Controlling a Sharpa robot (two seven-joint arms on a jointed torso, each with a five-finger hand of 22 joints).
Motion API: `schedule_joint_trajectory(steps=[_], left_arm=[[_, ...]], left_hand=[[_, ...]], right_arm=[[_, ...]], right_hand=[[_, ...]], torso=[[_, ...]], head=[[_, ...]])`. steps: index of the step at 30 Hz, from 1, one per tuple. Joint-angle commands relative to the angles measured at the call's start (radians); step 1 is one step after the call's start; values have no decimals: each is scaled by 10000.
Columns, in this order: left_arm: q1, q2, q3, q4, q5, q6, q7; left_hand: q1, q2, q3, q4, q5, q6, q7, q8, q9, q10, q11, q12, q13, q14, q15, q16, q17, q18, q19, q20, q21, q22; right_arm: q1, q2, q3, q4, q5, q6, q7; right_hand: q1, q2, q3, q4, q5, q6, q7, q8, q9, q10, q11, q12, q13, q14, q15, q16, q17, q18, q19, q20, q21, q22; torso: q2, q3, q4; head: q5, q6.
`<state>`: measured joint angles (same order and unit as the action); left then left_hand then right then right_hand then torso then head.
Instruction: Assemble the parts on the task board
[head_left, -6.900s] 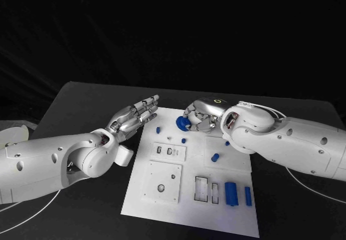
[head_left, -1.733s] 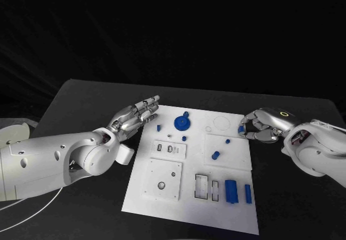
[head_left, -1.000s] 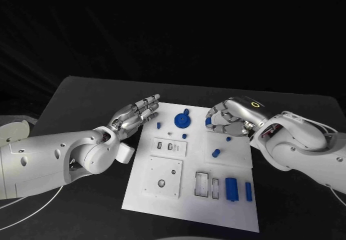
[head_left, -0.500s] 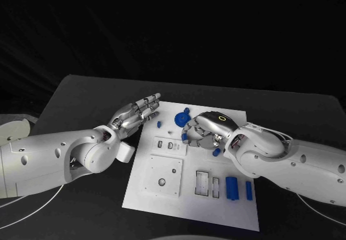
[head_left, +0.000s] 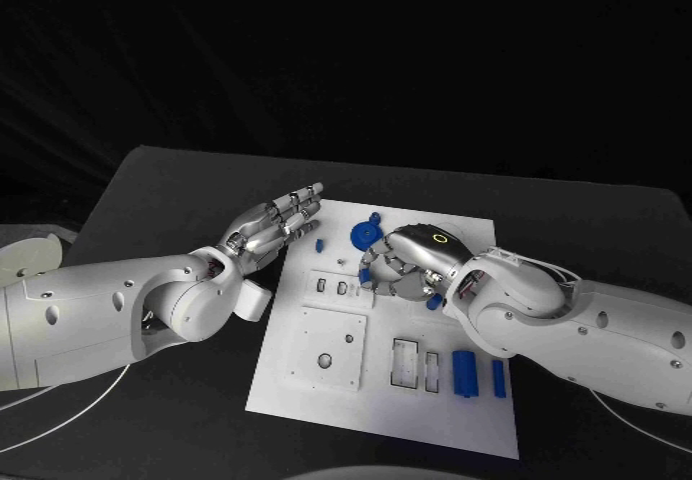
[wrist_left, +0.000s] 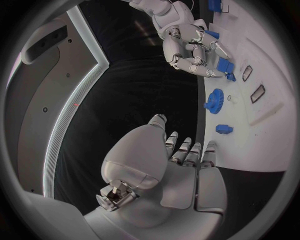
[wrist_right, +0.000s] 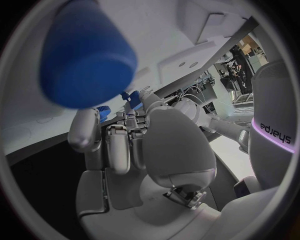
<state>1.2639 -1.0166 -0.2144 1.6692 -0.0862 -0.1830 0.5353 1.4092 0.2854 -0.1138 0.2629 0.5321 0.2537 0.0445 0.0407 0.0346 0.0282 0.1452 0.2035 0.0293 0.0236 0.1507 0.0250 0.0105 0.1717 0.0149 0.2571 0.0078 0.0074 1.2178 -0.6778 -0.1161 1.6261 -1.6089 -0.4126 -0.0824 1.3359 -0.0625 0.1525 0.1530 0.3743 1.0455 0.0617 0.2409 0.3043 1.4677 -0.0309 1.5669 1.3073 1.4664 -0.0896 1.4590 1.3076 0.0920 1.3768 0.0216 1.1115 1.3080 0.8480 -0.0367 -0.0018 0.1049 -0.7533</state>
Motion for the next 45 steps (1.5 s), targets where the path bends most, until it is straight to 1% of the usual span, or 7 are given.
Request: schedule_joint_trajectory(steps=[1,8,18,25,38,42,45], left_arm=[[1,23,3,-2,1,227,65],[0,29,3,-22,52,245,59],[0,13,3,-29,113,258,67],[0,-4,3,-24,121,246,68],[0,12,3,-47,132,254,51],[0,8,2,-48,136,249,46],[0,3,2,-47,137,245,39]], left_hand=[[106,-34,60,-23,58,19,-17,6,6,10,84,23,12,-9,53,56,17,69,-1,74,34,10],[108,-34,63,-25,60,17,-17,5,6,12,87,31,13,-9,56,57,17,70,12,77,44,17],[111,-33,68,-28,62,19,-16,5,6,13,93,33,13,-7,62,61,17,73,21,83,50,22],[112,-34,71,-29,62,18,-15,5,6,15,95,40,14,-6,65,63,18,73,25,87,52,23],[112,-34,71,-29,62,18,-15,5,6,15,95,40,14,-6,65,63,18,73,25,87,52,23],[112,-34,71,-29,62,18,-15,5,6,15,95,40,14,-6,65,63,18,73,25,87,52,23],[112,-34,71,-29,62,18,-15,5,6,15,95,40,14,-6,65,63,18,73,25,87,52,23]], right_arm=[[-39,7,-23,-8,-157,378,-105],[-42,-44,-23,11,-218,249,-122],[-42,-287,-20,258,-454,-543,-16],[-16,-486,17,365,-625,-777,-103],[3,-565,37,468,-575,-642,-178],[1,-589,37,576,-406,-438,-221],[-6,-605,36,669,-354,-277,-280]], right_hand=[[62,-49,10,-75,5,91,-72,-4,300,1031,36,39,2635,765,17,-81,1495,97,-76,10,-67,62],[80,-51,34,-112,-1,12,-42,-58,312,1031,47,39,2635,760,33,-100,1479,104,-90,27,-112,48],[133,-51,84,-185,115,-24,-30,-92,348,1031,43,39,2635,767,35,-80,1498,101,-69,39,-96,73],[126,-57,84,-187,139,-29,-25,-98,353,1031,44,39,2635,766,34,-89,1490,101,-65,39,-94,76],[111,-56,84,-182,149,-29,-22,-101,359,1031,52,39,2635,763,35,-104,1475,106,-73,40,-119,65],[89,-55,82,-173,148,-39,-15,-110,362,1031,64,39,2635,763,40,-108,1471,108,-75,42,-131,61],[66,-55,78,-164,135,-45,-8,-118,366,1031,73,39,2635,764,46,-108,1471,109,-76,45,-141,58]], torso=[[-5,3,13],[6,4,10],[11,2,14],[-3,-5,7],[-2,-2,9],[-3,-1,18],[2,-1,4]], head=[[-6,-35],[12,-19],[70,19],[92,8],[73,-23],[65,-28],[68,-48]])
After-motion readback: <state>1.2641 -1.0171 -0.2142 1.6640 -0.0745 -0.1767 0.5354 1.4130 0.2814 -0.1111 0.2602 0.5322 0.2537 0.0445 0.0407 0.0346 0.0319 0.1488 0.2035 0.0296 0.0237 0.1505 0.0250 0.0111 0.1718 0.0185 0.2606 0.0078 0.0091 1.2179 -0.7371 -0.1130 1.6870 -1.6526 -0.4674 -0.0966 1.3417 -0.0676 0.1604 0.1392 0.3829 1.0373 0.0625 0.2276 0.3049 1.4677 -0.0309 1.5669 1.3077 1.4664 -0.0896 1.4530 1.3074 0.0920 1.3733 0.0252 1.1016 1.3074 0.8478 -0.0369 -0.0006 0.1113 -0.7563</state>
